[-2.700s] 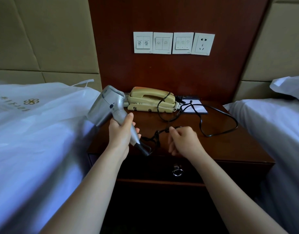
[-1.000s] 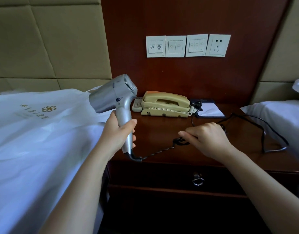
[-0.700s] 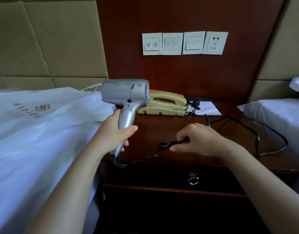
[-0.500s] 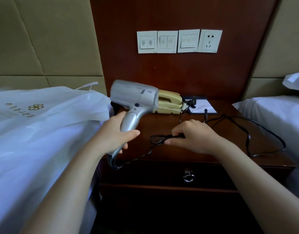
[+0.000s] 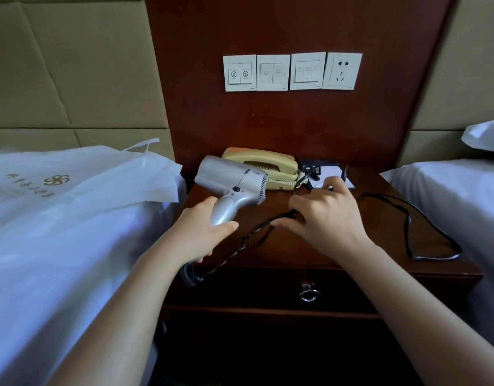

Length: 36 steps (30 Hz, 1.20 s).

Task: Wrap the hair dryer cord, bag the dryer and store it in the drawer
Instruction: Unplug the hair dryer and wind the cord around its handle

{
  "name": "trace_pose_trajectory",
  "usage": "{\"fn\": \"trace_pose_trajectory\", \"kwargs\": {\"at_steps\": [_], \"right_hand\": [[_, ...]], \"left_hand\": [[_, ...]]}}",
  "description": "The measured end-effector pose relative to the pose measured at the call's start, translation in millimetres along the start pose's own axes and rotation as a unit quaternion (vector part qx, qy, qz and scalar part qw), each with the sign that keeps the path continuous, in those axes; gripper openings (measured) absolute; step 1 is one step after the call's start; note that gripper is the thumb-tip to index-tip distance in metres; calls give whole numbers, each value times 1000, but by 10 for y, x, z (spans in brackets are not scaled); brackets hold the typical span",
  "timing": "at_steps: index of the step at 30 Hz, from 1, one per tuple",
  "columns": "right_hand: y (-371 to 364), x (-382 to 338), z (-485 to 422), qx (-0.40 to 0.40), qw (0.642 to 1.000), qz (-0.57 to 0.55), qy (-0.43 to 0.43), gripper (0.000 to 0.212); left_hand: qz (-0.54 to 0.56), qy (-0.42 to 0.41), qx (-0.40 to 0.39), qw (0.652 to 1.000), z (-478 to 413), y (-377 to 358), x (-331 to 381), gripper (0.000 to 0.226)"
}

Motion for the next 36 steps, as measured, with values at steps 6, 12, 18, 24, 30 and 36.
{"fn": "trace_pose_trajectory", "kwargs": {"at_steps": [6,12,18,24,30,36], "right_hand": [[-113,-42,33,-7,1000,4,-16,50],[26,-73,34,64,997,27,-34,51],[190,-36,-8,134,989,43,-49,64],[260,25,-46,144,988,38,-44,67],[229,6,-75,102,994,27,-18,62],[53,197,-122,-36,994,-78,-64,29]], "left_hand": [[45,-40,17,998,6,17,109,25],[46,-14,-23,999,23,-78,21,24],[112,-1,-77,991,67,-213,97,16],[191,19,-116,974,141,-335,258,33],[151,7,-168,974,173,-428,222,15],[117,5,-202,972,195,-518,227,18]]}}
Point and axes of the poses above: each hand's wrist, its own z-axis away from the middle knuckle, its own y-axis out of the back of the hand, x = y × z, the point moved 8 cm from there along -z, towards the middle knuckle, and after that the axes turned 14 degrees about -y, right-handed, at the moved point
